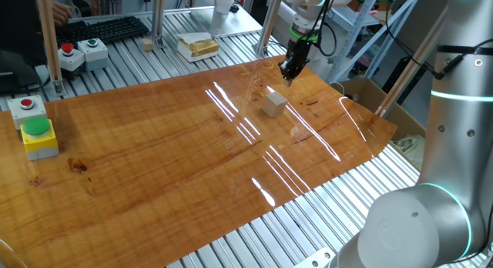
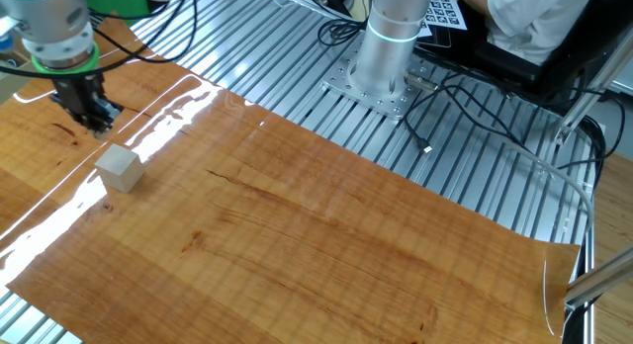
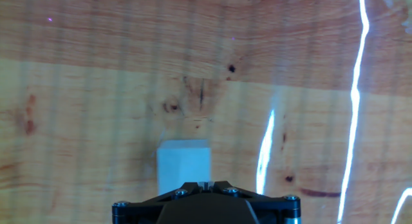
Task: Use the gripper to push the small block from left to right
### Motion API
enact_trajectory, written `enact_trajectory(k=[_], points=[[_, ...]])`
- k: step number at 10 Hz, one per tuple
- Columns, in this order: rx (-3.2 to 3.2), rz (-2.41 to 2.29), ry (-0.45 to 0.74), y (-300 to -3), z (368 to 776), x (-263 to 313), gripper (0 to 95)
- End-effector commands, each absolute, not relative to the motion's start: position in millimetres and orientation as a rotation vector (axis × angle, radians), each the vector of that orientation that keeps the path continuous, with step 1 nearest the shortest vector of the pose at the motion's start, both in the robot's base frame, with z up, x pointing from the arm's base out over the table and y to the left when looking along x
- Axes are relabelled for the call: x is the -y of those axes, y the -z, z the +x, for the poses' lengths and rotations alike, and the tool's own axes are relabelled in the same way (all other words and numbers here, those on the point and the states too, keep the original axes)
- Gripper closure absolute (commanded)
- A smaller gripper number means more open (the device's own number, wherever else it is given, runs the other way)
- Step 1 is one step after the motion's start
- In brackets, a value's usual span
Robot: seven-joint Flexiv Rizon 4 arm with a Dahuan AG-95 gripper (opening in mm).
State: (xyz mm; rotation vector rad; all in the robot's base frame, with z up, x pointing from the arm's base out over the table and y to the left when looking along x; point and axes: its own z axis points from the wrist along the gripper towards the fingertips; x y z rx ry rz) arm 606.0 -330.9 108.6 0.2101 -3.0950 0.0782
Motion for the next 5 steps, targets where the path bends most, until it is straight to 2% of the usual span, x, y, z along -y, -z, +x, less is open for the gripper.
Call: enact_trajectory(k=[1,5], points=[[3.094,0.214,-0.084,-108.4,607.1,332.4,95.0],[3.092,0.230,-0.088,-108.0,610.5,335.6,95.0]])
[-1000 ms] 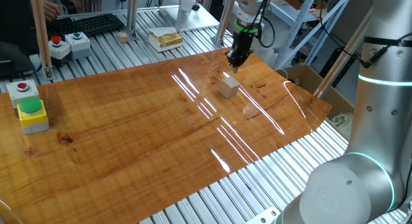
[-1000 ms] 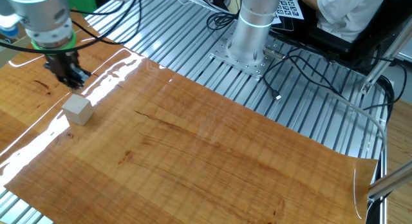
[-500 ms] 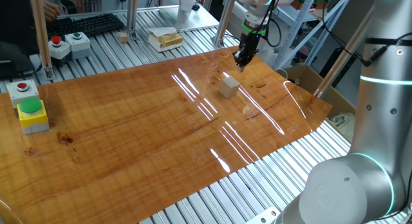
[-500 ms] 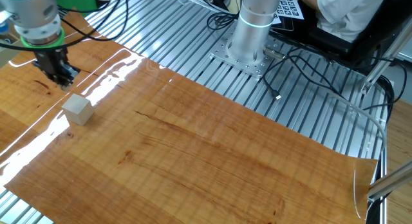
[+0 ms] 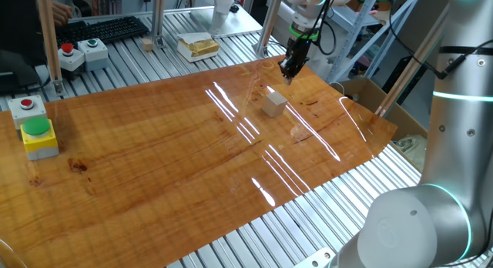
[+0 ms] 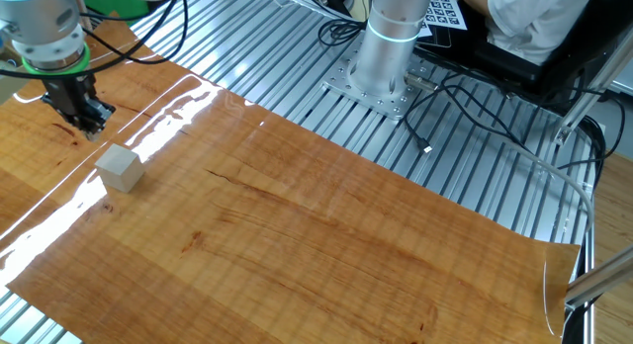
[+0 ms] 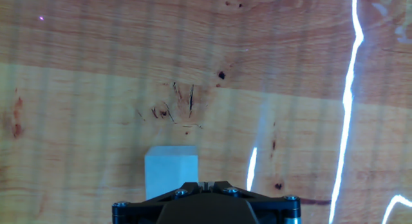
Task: Use the gripper to push the small block from left to right
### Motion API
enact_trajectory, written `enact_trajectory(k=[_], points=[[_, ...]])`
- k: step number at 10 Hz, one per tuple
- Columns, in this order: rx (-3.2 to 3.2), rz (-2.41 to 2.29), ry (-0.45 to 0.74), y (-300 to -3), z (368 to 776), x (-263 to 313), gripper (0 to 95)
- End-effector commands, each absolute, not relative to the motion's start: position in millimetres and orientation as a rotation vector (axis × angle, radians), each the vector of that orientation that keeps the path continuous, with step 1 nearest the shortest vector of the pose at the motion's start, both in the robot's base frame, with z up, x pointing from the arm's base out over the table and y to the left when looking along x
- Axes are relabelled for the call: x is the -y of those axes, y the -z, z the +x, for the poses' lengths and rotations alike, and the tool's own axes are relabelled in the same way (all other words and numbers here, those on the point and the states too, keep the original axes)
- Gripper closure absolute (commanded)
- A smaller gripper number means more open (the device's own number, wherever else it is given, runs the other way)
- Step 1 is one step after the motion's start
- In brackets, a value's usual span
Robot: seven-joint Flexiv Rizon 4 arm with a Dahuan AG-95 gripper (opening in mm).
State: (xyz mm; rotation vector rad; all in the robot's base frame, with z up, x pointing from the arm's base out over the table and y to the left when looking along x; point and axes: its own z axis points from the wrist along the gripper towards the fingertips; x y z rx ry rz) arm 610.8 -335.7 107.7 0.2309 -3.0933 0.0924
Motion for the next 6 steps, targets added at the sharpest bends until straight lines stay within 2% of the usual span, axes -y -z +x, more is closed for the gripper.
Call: enact_trajectory(k=[1,6], points=[[3.086,0.207,-0.072,-108.0,610.5,335.6,95.0],[3.058,-0.057,-0.096,-108.0,610.5,335.6,95.0]])
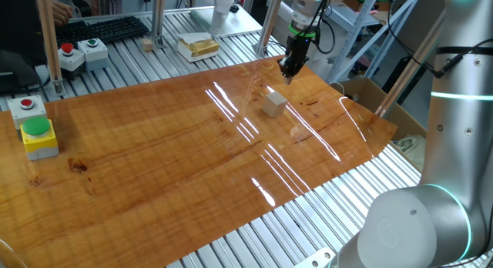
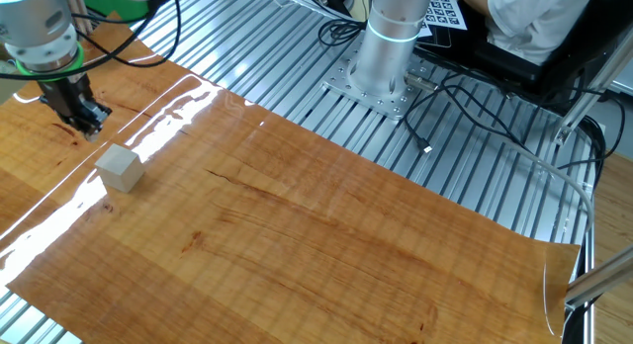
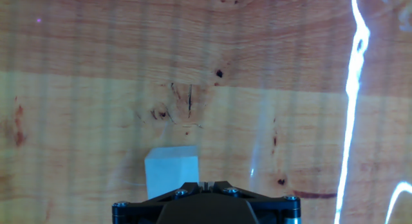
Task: Use the gripper to push the small block from left to right
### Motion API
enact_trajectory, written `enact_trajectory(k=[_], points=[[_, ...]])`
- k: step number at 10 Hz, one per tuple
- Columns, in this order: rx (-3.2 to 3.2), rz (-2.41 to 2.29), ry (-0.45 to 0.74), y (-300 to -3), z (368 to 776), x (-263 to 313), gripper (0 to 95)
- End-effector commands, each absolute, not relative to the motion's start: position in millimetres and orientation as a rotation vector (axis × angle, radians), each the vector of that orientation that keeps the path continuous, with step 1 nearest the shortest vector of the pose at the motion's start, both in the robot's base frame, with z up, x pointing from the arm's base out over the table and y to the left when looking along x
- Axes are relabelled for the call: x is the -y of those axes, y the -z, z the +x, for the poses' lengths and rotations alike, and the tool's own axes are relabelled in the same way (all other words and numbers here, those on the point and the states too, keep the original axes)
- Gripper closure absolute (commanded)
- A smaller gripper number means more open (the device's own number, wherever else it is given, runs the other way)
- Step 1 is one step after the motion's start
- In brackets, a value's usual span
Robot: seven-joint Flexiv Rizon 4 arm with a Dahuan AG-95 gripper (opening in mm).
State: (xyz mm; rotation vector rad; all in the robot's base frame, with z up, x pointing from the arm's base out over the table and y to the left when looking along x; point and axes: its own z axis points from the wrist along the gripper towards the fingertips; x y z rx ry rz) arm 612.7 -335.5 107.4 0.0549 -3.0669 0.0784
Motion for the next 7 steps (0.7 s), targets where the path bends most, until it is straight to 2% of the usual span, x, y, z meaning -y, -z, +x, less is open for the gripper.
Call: enact_trajectory(k=[1,7], points=[[3.055,-0.050,-0.108,-108.0,610.5,335.6,95.0],[3.066,0.058,-0.090,-101.5,608.2,349.6,95.0]])
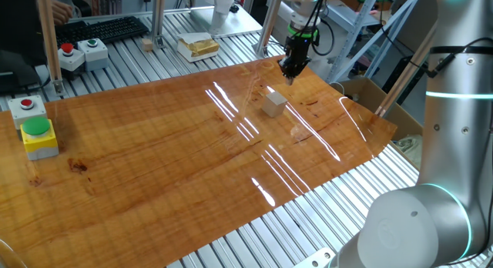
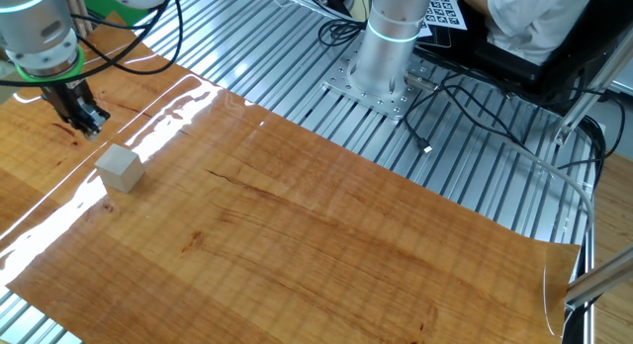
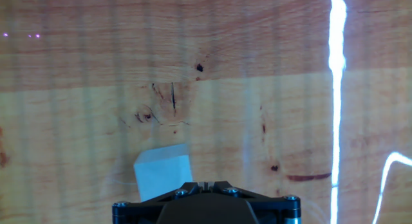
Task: Use the gripper to push the small block from left to right
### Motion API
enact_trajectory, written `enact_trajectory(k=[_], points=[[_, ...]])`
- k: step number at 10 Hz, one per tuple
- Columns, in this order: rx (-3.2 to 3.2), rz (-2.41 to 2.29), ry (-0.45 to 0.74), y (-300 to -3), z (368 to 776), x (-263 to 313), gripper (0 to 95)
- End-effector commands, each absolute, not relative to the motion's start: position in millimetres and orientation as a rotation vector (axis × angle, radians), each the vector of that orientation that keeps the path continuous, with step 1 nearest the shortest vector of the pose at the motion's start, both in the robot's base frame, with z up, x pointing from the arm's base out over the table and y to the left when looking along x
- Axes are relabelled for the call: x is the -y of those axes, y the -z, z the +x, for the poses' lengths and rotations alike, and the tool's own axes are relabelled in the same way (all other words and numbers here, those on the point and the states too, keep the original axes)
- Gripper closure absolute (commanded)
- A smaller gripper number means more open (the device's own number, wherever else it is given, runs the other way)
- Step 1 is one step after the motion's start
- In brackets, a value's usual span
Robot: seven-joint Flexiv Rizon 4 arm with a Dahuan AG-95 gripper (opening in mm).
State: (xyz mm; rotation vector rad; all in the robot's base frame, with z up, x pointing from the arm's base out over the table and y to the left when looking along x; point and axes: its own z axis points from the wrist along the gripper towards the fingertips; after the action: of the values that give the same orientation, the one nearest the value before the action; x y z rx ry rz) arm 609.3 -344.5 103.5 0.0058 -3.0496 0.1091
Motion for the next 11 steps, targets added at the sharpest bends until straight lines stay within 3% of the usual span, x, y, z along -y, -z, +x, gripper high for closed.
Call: enact_trajectory(k=[1,11], points=[[3.064,0.059,-0.089,-100.2,607.9,350.8,95.0],[3.076,0.071,-0.093,-70.4,596.8,350.8,95.0]])
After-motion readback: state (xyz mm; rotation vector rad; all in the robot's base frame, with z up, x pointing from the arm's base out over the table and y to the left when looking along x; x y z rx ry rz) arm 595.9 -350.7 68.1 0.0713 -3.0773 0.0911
